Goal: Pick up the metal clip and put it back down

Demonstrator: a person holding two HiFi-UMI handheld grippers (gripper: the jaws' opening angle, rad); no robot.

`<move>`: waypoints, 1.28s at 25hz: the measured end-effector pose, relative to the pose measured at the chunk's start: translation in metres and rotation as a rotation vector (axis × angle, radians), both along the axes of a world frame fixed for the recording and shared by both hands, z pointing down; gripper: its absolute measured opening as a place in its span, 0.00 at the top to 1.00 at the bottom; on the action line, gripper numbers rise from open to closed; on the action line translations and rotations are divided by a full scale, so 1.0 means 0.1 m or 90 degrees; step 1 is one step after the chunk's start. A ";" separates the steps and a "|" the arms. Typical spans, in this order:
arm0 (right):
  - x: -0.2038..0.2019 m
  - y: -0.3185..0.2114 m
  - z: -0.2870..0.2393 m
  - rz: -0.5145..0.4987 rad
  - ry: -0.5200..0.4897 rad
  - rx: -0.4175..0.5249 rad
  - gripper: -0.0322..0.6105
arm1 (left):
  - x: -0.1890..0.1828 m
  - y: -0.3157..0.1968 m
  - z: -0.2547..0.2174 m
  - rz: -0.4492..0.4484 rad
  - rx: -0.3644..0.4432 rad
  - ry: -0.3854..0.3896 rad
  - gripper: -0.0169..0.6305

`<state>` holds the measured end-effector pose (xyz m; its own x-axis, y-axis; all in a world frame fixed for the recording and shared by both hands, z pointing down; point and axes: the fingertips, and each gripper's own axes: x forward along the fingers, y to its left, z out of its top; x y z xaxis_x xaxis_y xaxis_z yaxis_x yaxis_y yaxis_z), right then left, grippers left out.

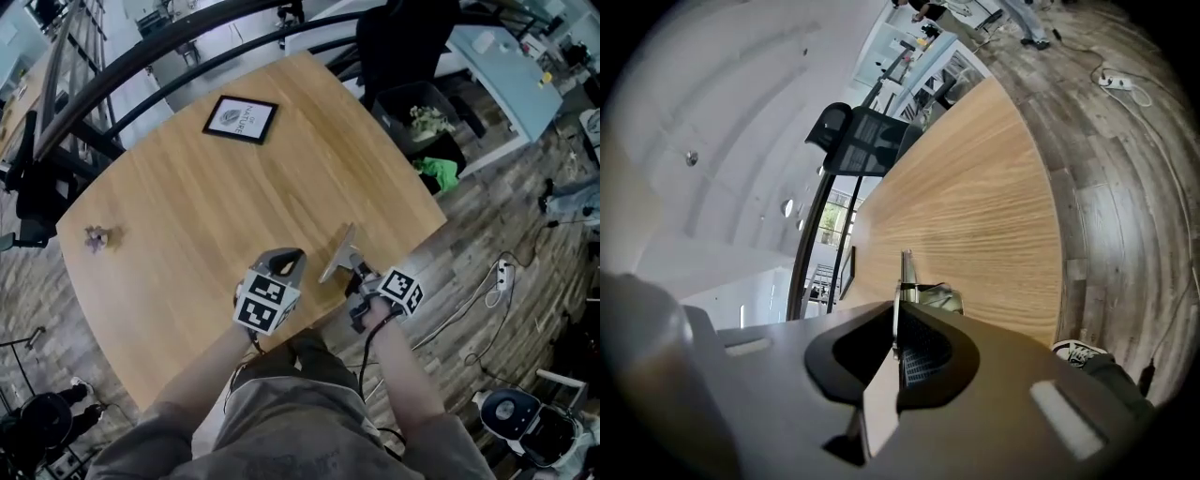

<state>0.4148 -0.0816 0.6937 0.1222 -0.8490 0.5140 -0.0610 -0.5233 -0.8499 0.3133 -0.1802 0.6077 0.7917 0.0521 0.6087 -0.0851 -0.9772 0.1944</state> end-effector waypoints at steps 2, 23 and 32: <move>0.03 0.06 0.06 0.010 -0.002 -0.009 0.93 | 0.02 0.05 0.05 0.005 -0.012 -0.007 0.97; 0.12 0.18 -0.20 -0.075 0.143 -0.133 0.63 | -0.23 -0.09 -0.15 -0.025 -0.003 -0.013 0.97; -0.07 -0.47 -1.55 -0.223 0.368 -0.017 0.64 | -0.55 -0.41 -0.85 -0.098 0.013 0.055 0.97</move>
<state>0.4075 -0.1283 0.5387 0.1040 -0.8764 0.4702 -0.6719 -0.4105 -0.6165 0.2581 -0.2215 0.5225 0.8390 -0.0857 0.5373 -0.2182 -0.9576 0.1881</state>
